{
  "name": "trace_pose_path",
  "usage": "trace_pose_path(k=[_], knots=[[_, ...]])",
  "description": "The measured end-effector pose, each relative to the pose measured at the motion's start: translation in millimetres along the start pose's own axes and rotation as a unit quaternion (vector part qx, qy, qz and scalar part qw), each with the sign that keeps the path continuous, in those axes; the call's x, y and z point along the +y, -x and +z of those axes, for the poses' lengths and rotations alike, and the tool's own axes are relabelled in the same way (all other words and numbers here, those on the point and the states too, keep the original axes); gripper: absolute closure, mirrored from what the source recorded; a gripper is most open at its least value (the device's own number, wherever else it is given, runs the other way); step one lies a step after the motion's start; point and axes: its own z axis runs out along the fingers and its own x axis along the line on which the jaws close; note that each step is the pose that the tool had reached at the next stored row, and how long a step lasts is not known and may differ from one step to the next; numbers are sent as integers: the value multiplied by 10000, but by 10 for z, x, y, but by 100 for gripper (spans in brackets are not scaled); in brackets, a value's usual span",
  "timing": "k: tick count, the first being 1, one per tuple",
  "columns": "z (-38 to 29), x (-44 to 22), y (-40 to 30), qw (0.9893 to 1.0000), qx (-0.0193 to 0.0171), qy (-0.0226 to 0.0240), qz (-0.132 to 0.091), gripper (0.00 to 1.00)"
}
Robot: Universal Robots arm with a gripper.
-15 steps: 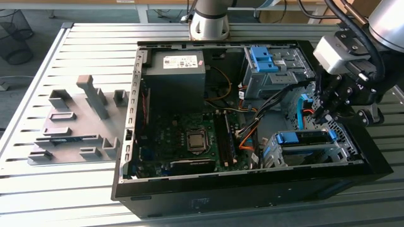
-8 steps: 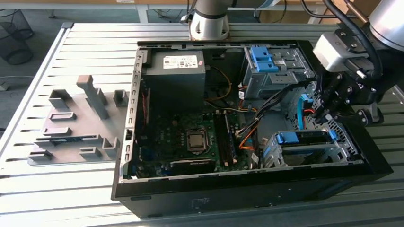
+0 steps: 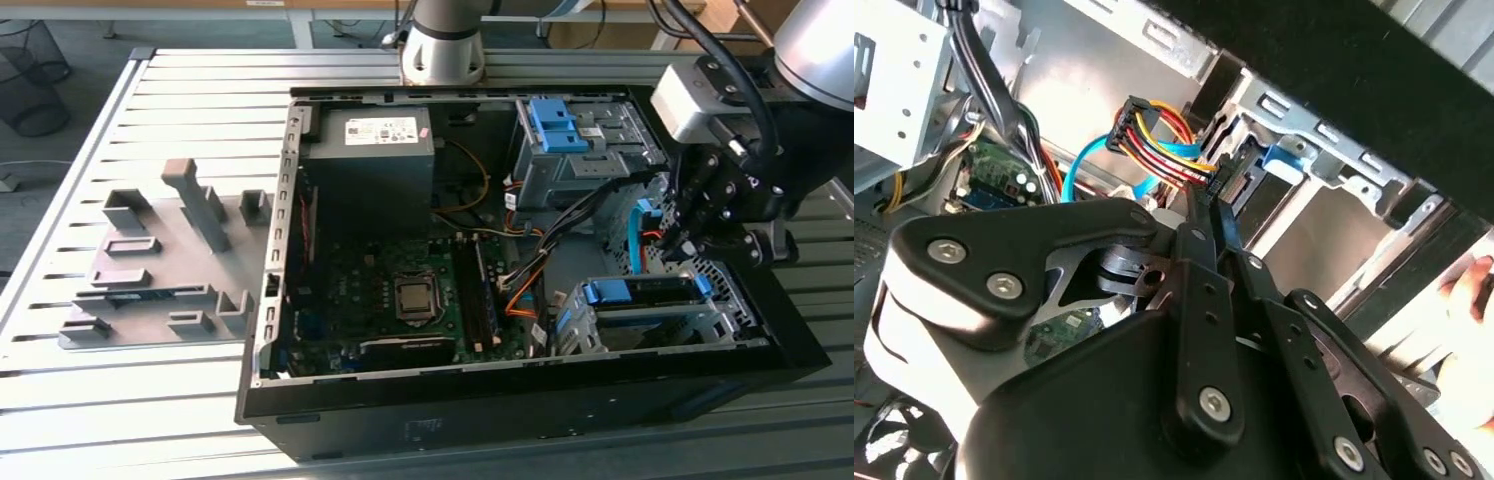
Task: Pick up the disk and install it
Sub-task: 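Insert the first disk wire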
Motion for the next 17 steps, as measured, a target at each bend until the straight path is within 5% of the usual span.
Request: trace_pose_path(k=[6,11,17], knots=[[2,41,-1,10000,0,0,76,84],[2,41,-2,9998,-13,109,165,84],[13,27,-6,9999,-21,115,68,84]])
